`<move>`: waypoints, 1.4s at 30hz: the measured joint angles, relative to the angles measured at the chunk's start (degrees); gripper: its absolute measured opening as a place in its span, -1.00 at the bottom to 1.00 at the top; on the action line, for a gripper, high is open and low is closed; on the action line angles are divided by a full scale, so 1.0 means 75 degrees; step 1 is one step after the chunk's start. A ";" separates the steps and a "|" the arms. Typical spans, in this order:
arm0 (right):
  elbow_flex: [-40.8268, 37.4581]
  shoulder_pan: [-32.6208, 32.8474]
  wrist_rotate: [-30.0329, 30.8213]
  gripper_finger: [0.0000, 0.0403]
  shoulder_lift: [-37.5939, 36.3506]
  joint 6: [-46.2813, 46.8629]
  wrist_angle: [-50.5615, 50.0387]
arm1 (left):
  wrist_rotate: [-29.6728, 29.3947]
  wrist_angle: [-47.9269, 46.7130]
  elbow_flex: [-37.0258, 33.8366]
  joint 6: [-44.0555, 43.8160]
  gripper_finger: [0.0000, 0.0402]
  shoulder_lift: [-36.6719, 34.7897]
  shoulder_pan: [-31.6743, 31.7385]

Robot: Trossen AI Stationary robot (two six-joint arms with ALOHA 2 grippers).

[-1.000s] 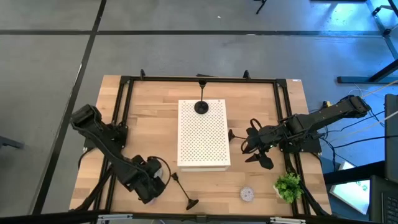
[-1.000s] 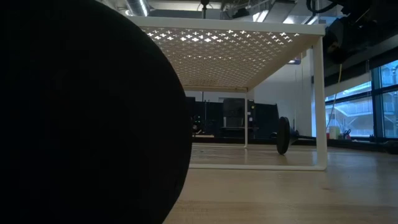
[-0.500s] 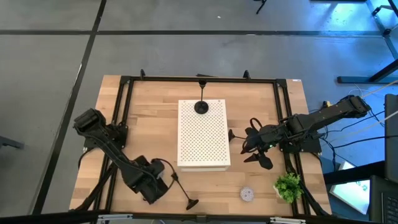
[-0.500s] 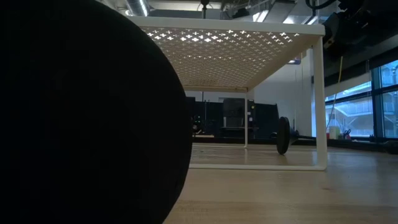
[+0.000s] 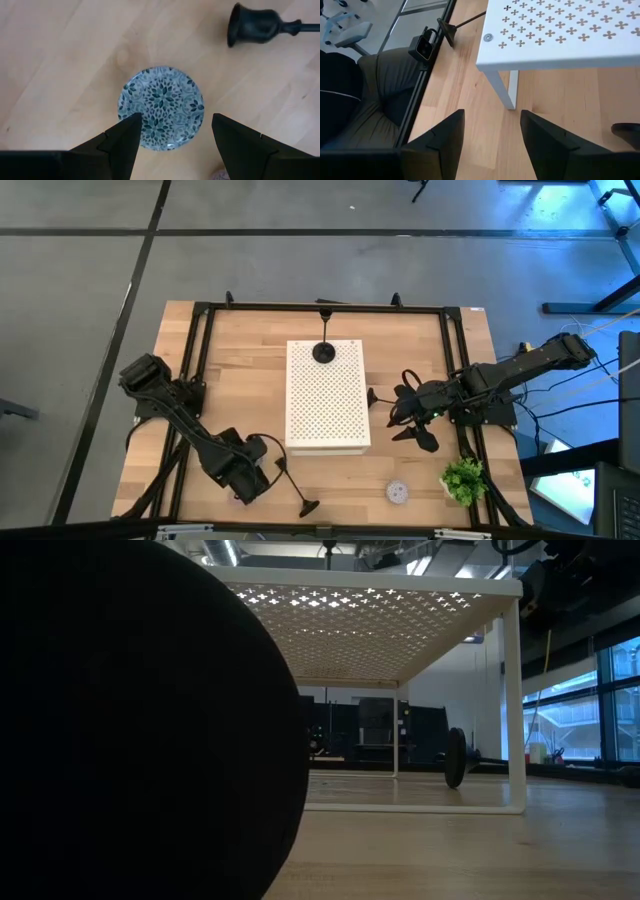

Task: Pick & Place candle stick holders
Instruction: Put the top left blue patterned scented candle on the shelf

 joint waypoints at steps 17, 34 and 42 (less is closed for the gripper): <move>0.0000 0.0000 0.0023 -0.03 0.0000 0.0000 0.0001 | 0.0430 -0.0334 0.0003 0.0241 0.24 0.0000 0.0454; 0.0000 0.0000 0.0023 -0.03 0.0000 -0.0003 0.0001 | 0.0089 -0.0243 0.0006 0.0280 0.76 0.0000 0.0442; 0.0000 0.0000 0.0023 -0.03 0.0000 -0.0003 0.0001 | -0.0187 -0.0063 -0.0099 0.0396 0.92 0.0003 0.0442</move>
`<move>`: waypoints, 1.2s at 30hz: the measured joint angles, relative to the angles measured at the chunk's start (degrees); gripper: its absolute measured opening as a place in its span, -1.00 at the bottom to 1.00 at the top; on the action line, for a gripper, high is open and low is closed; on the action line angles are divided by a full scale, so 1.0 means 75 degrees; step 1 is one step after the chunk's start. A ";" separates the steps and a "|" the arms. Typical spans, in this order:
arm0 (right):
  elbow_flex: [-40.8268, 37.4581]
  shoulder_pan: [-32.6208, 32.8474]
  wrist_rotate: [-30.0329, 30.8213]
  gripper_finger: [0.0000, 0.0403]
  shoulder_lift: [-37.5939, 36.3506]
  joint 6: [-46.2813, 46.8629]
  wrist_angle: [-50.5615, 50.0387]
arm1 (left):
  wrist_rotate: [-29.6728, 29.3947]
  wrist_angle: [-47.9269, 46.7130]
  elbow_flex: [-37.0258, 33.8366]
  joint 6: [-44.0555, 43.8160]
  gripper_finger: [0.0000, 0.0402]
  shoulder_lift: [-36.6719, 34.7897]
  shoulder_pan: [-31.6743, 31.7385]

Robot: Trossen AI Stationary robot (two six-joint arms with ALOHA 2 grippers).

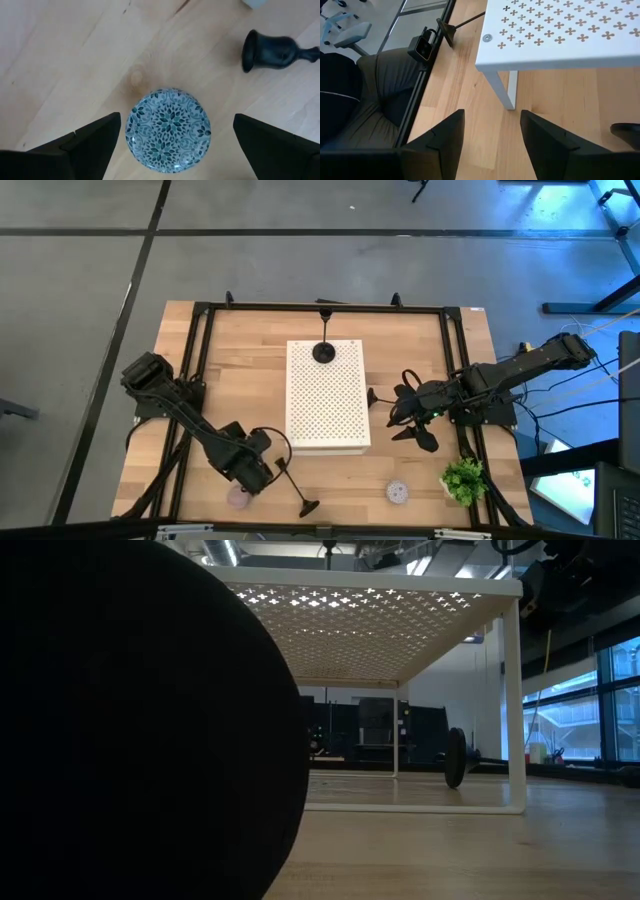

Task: Pick & Place candle stick holders
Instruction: Put the top left blue patterned scented candle on the shelf

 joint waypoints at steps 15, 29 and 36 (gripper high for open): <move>0.0000 0.0001 0.0000 -0.03 -0.0003 0.0000 -0.0003 | 0.0024 0.0181 -0.0188 -0.0671 0.91 0.0000 -0.0395; 0.0000 0.0000 0.0000 -0.03 -0.0003 -0.0003 -0.0003 | -0.0322 0.0085 -0.0198 -0.0854 0.90 0.0408 -0.0339; 0.0000 0.0001 0.0003 -0.03 -0.0003 -0.0003 0.0006 | 0.0191 0.0094 -0.0166 -0.0788 0.90 0.0873 -0.0186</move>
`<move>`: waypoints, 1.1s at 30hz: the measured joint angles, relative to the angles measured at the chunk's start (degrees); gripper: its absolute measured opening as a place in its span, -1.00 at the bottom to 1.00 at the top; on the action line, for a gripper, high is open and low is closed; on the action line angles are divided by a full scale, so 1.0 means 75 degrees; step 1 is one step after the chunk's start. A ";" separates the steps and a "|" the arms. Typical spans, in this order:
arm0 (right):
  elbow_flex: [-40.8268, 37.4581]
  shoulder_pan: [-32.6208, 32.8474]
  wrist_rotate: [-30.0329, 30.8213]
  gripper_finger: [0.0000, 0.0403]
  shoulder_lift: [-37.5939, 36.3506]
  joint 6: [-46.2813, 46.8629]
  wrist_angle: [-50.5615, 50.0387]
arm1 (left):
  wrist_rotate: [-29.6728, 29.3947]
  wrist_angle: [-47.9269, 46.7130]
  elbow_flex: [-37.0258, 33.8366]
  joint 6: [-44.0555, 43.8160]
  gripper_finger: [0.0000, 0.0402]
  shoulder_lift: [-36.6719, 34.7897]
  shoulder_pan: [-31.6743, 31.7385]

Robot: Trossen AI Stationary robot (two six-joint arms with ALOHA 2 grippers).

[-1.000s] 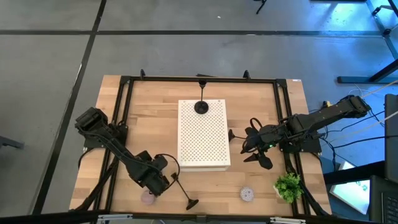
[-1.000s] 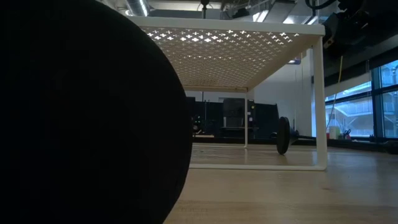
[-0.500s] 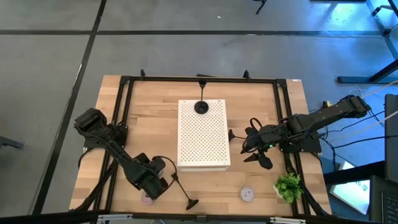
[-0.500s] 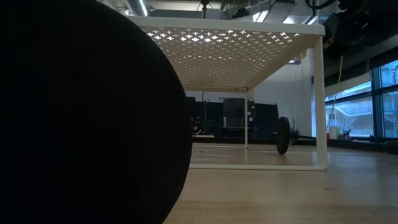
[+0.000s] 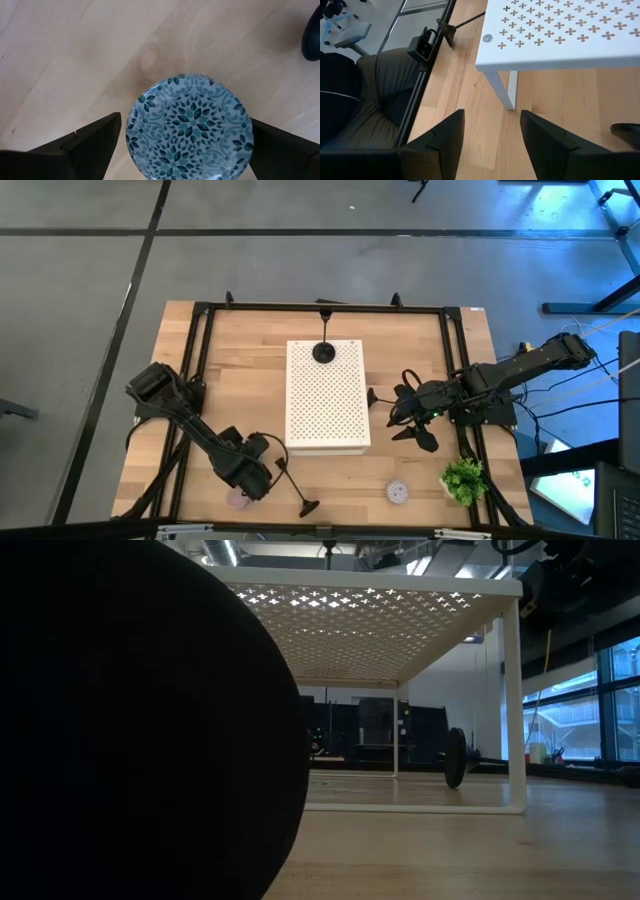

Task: Pick & Place candle stick holders
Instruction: Put the top left blue patterned scented candle on the shelf

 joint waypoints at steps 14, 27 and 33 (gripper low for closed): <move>0.0000 0.0002 0.0043 -0.03 0.0000 -0.0006 0.0019 | 0.0014 0.0048 0.0022 0.0086 0.45 0.0034 0.0009; 0.0000 -0.0001 0.0055 -0.03 0.0003 -0.0003 0.0113 | -0.0675 -0.2392 0.2246 0.0450 0.45 -0.1047 -0.0018; 0.0000 0.0002 0.0026 -0.03 0.0003 0.0000 0.0118 | -0.1670 -0.2071 0.3697 0.2298 0.45 -0.1141 0.0630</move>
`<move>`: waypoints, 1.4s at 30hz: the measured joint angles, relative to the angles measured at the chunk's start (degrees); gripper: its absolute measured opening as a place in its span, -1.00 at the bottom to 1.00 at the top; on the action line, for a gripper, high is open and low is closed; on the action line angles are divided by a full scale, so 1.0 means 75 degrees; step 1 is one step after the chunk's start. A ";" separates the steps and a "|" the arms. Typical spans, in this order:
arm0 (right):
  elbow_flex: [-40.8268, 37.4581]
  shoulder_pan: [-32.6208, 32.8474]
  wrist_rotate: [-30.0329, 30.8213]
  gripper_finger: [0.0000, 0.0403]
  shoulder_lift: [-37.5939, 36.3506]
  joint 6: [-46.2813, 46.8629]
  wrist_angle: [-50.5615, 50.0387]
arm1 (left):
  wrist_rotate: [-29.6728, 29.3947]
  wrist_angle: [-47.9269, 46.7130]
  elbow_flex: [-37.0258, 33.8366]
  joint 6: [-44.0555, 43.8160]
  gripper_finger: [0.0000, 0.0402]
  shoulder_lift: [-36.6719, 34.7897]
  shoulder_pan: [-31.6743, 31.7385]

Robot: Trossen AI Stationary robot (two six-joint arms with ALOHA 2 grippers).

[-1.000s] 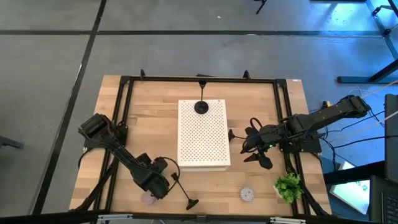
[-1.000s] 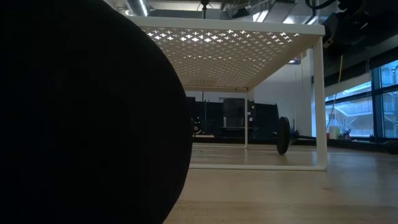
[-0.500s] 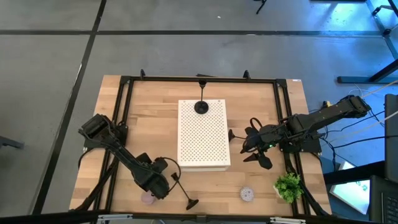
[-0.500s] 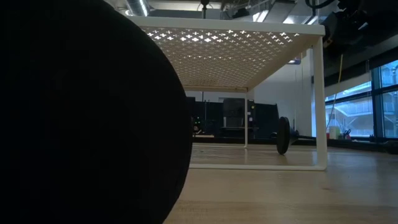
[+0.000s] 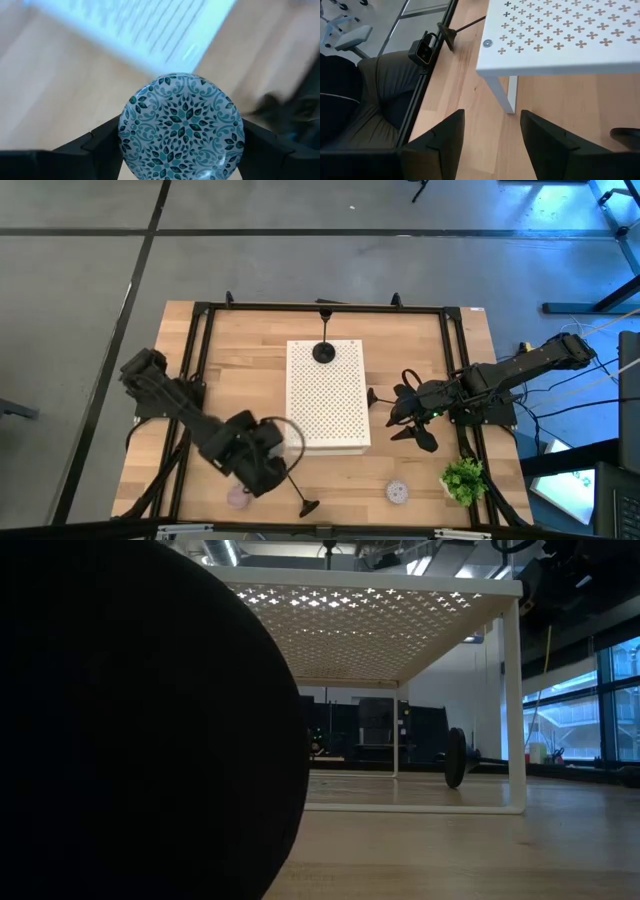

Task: Pick & Place candle stick holders
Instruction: Put the top left blue patterned scented candle on the shelf

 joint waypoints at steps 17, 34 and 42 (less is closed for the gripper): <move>0.0000 0.0000 -0.0035 -0.03 0.0000 0.0003 0.0004 | 0.1022 0.1641 0.1831 0.4666 0.45 0.1081 0.2431; 0.0000 0.0000 -0.0050 -0.03 0.0000 0.0003 0.0030 | 0.1423 -0.0713 0.3990 0.5612 0.45 0.2786 0.3306; 0.0000 0.0000 -0.0050 -0.03 0.0000 0.0000 0.0007 | 0.1599 -0.0846 0.3990 0.5636 0.45 0.2775 0.3329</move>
